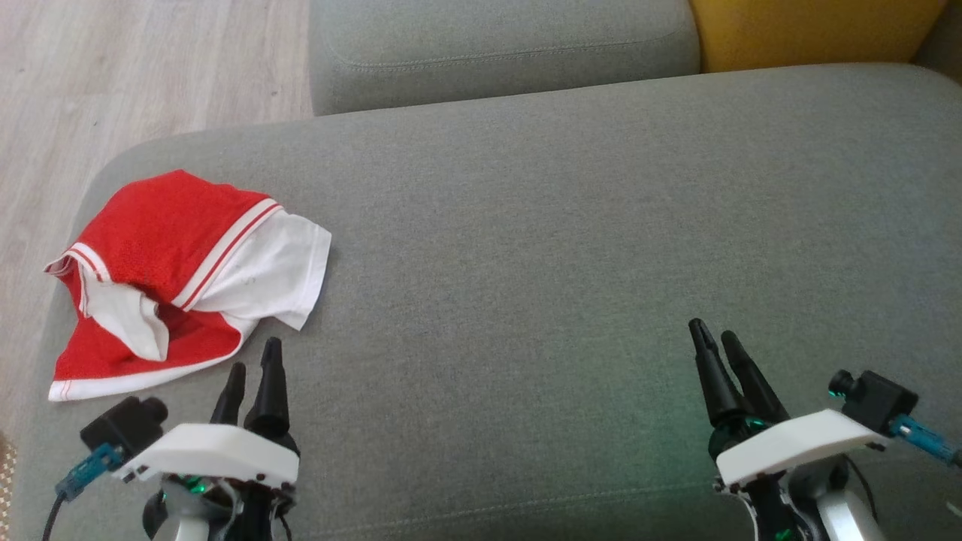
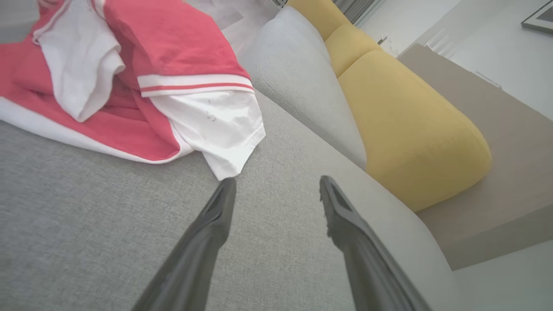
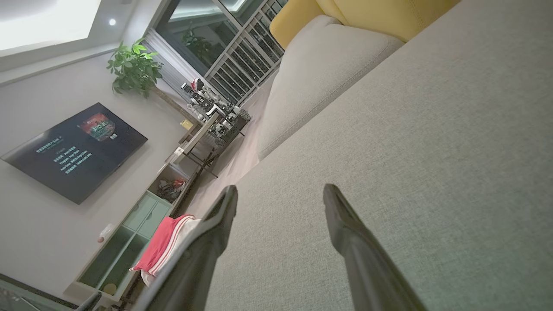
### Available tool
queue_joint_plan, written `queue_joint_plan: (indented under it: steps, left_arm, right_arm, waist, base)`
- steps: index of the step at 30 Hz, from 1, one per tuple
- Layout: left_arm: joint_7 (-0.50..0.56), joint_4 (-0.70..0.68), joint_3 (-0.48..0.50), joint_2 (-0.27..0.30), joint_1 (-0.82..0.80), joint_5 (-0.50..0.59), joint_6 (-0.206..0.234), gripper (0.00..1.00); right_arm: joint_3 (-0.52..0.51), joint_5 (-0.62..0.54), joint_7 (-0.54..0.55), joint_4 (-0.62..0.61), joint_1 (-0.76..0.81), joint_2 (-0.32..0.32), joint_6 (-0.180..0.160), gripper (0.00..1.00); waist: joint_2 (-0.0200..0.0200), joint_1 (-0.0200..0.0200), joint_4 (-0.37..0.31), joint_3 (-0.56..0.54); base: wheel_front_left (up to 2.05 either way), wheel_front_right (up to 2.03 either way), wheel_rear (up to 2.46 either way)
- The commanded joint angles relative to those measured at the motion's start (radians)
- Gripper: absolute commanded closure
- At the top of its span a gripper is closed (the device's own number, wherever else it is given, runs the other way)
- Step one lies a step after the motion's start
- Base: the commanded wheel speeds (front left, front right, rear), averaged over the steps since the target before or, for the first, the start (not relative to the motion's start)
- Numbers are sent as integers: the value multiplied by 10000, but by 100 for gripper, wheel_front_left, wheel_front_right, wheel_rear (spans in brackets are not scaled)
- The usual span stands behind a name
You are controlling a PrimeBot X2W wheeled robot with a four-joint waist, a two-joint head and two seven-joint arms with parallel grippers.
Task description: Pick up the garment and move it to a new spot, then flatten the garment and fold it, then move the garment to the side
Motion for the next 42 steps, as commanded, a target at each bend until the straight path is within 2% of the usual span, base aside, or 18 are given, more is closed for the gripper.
queue_joint_plan:
  steps: [1, 22, 42]
  left_arm:
    - [-146, -502, 44, 217, -487, 439, 165, 0]
    - [-789, -1480, -1356, 955, -645, 3237, 1581, 0]
    - [-1345, -2171, -2443, 1397, -741, 5467, 2369, 0]
  right_arm:
    - [186, -439, -164, -469, -512, -81, -1, 0]
    - [786, -3340, -813, -1028, -596, -108, -1, 0]
    - [1018, -5611, -1372, -1084, -602, -132, -1, 0]
  waist:
    - [0, 0, 7, 4]
    - [0, 0, 64, -85]
    - [0, 0, 112, -162]
  base:
    - [0, 0, 0]
    - [0, 0, 0]
    - [0, 0, 0]
